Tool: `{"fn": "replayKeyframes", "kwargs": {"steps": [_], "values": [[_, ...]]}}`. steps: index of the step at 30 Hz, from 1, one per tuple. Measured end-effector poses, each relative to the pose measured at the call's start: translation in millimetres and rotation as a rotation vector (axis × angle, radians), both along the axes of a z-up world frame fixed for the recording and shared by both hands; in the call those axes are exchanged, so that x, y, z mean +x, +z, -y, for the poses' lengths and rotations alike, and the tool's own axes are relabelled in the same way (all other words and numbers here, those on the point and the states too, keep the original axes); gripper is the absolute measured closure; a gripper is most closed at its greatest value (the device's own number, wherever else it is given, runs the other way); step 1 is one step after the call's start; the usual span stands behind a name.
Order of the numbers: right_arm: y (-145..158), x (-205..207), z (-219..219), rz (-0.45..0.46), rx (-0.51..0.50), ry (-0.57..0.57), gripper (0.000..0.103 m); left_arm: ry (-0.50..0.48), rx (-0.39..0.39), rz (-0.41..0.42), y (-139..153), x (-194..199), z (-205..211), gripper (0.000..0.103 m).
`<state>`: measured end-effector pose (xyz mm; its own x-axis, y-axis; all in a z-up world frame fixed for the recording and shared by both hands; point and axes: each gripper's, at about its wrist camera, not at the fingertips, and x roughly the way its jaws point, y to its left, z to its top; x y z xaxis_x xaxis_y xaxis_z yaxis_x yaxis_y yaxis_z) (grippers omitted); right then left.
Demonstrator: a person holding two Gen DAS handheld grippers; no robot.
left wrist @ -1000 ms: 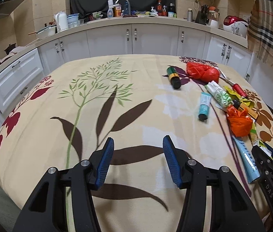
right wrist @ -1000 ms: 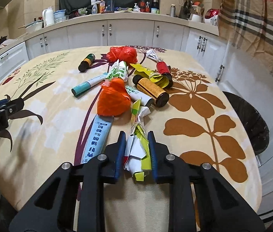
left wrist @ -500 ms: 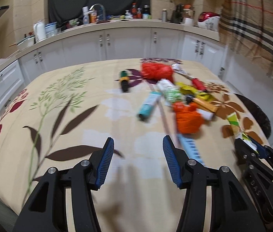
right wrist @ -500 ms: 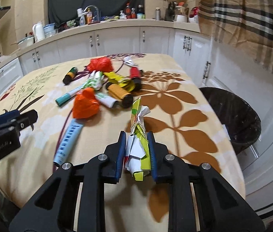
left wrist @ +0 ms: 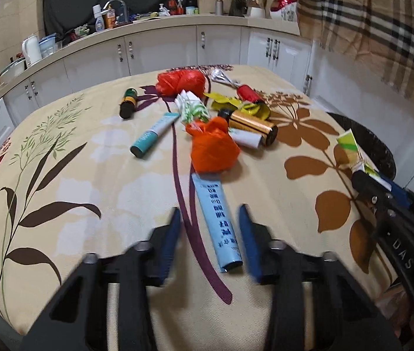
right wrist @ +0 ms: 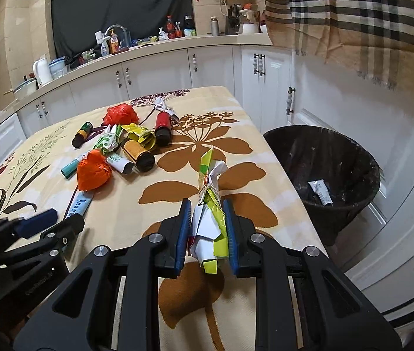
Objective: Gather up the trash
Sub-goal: 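Grasp the blue toothpaste tube with the left gripper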
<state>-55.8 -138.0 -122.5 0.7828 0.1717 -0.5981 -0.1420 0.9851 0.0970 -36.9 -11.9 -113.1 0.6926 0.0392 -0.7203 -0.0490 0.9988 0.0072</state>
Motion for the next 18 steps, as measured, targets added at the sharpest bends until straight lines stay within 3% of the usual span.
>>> {"fn": "replayKeyframes", "kwargs": {"steps": [1, 6, 18], "values": [[-1, 0, 0, -0.001, 0.002, 0.001, 0.081, -0.005, 0.012, -0.002, -2, 0, 2, 0.086], [-1, -1, 0, 0.000, 0.001, 0.001, 0.081, -0.013, 0.015, 0.011, -2, -5, 2, 0.091], [7, -7, -3, 0.024, -0.016, -0.003, 0.081, 0.001, -0.022, 0.070, 20, -25, -14, 0.093]]}}
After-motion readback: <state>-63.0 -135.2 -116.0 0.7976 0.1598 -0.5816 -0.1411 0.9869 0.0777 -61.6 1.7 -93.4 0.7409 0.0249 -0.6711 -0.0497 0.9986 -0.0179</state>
